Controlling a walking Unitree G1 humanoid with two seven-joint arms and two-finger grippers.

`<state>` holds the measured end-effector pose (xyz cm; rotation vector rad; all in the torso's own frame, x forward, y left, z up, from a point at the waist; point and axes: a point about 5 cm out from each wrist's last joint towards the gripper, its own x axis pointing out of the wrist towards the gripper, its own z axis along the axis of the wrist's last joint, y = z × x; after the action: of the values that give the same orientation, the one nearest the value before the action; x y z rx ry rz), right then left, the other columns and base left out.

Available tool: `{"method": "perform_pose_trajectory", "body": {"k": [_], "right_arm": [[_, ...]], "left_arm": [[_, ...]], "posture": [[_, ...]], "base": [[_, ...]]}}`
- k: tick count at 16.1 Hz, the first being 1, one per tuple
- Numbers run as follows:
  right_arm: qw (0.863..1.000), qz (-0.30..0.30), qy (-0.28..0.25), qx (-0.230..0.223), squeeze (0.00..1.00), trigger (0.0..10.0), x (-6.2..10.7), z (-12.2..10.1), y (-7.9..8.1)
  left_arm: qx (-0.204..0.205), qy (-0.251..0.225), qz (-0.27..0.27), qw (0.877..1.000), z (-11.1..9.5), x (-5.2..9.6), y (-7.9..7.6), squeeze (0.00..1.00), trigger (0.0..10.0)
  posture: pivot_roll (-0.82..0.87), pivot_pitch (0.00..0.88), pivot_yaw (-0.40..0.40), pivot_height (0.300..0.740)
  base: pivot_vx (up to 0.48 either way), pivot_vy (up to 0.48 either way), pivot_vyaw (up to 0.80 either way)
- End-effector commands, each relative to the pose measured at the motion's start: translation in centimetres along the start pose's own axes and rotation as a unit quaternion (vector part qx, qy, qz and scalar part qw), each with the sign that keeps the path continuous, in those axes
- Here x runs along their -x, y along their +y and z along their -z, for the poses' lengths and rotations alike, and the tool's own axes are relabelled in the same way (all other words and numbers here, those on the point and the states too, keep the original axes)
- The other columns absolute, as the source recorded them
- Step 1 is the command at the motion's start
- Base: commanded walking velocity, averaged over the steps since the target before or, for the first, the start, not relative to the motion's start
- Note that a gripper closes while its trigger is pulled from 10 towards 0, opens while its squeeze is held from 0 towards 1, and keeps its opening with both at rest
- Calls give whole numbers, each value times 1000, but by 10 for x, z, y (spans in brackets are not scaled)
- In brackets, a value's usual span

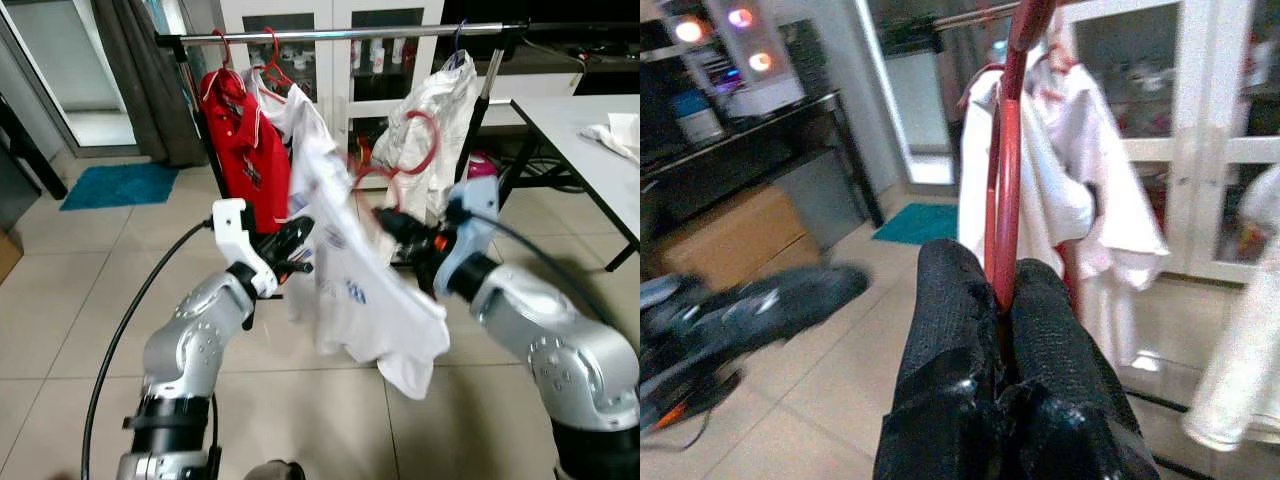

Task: Hang hanger

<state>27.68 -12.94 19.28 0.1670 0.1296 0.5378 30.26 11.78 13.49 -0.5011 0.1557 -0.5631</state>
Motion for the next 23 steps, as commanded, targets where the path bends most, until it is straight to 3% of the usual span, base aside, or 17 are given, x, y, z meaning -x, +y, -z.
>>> {"method": "perform_pose_trajectory", "body": {"k": [1,3,4,5,6,7,10,16,19,20,21,23], "right_arm": [[999,8,-34,5,0,10000,0,-12,-1],[999,6,-36,0,0,10000,0,-13,-1],[999,-2,-35,-1,0,10000,0,-13,0],[999,-8,-34,-1,0,10000,0,-13,1],[999,-24,-32,2,0,10000,1,-13,5],[999,-37,-32,5,0,10000,1,-14,8],[997,-65,-36,10,0,10000,2,-17,16],[994,-97,-37,16,0,10000,4,-18,24],[994,-102,-35,18,0,10000,5,-17,25],[994,-102,-34,18,0,10000,6,-17,25],[994,-101,-33,18,0,10000,6,-17,25],[994,-100,-32,18,0,10000,6,-17,25]], "left_arm": [[-3,1,-8,1000,-2,3,2,0,0],[5,-15,23,1000,-5,5,-4,0,0],[40,-34,65,997,-9,7,-11,0,3765],[68,-42,87,993,-12,8,-14,0,3765],[122,-59,134,982,-15,13,-15,522,10000],[151,-71,151,974,-16,15,-10,1000,10000],[213,-63,178,959,-13,17,0,1000,10000],[225,-21,148,963,-4,1,16,1000,10000],[224,-23,160,961,-9,-9,19,1000,10000],[223,-24,161,961,-10,-11,19,247,8667],[222,-25,162,961,-11,-13,20,0,471],[222,-24,164,961,-10,-14,21,0,0]], "posture": [[-95,0,86,740],[-93,0,86,740],[-92,0,86,740],[-92,0,86,740],[-93,0,83,740],[-97,0,81,740],[-102,0,83,740],[-110,0,96,740],[-117,0,99,740],[-118,0,100,740],[-120,0,101,740],[-124,0,103,740]], "base": [[0,0,0],[0,0,0],[0,0,0],[0,0,0],[0,0,0],[0,0,0],[0,0,0],[0,0,0],[0,0,0],[0,0,0],[0,0,0],[0,0,0]]}}
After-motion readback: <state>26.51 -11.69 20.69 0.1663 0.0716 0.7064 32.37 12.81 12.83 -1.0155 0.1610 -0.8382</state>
